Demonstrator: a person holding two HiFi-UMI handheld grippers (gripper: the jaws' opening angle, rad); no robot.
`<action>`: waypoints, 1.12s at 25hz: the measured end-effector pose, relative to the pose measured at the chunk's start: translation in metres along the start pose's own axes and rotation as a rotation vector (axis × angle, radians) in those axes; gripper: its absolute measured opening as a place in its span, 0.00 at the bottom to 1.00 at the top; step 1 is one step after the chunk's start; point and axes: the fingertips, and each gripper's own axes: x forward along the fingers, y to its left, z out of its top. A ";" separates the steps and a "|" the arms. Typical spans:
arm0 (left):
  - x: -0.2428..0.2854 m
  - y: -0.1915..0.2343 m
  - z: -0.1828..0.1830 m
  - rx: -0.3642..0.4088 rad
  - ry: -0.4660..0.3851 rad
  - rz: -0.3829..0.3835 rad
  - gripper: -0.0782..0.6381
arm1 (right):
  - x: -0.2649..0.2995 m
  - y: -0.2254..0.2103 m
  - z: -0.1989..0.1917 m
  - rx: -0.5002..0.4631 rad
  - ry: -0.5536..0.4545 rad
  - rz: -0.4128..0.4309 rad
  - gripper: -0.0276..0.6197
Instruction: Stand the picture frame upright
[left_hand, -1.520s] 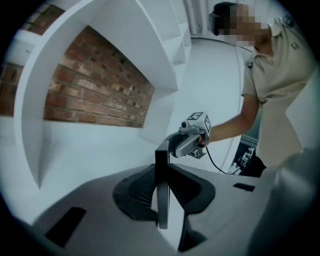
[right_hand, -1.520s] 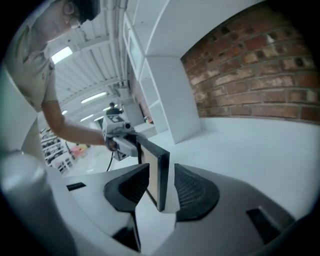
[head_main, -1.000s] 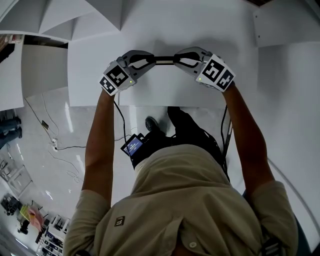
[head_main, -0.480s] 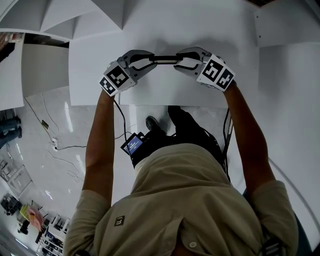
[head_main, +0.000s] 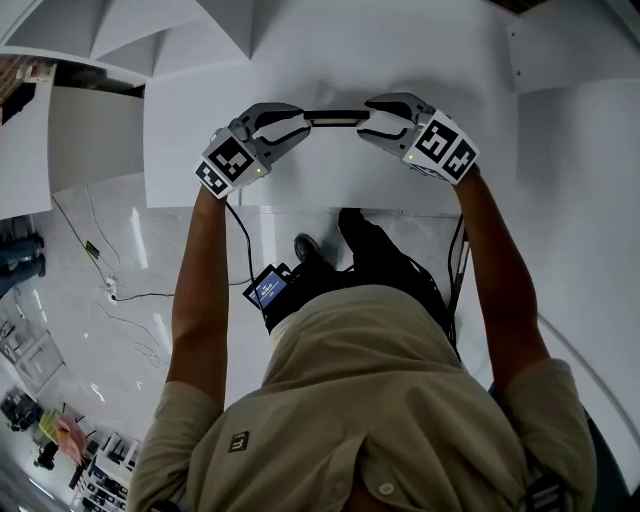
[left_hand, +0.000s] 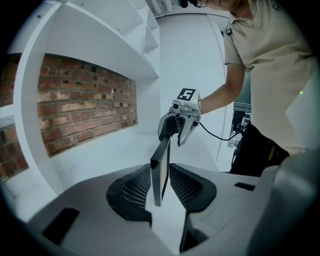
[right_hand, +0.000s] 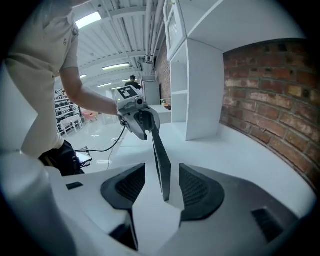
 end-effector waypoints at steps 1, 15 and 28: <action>-0.003 -0.002 0.001 0.000 -0.001 0.009 0.25 | -0.005 0.001 0.000 0.004 -0.004 -0.013 0.34; -0.092 -0.053 0.063 0.035 -0.113 0.190 0.25 | -0.079 0.063 0.079 0.076 -0.220 -0.265 0.27; -0.174 -0.132 0.098 0.076 -0.187 0.249 0.23 | -0.107 0.166 0.132 0.068 -0.269 -0.345 0.15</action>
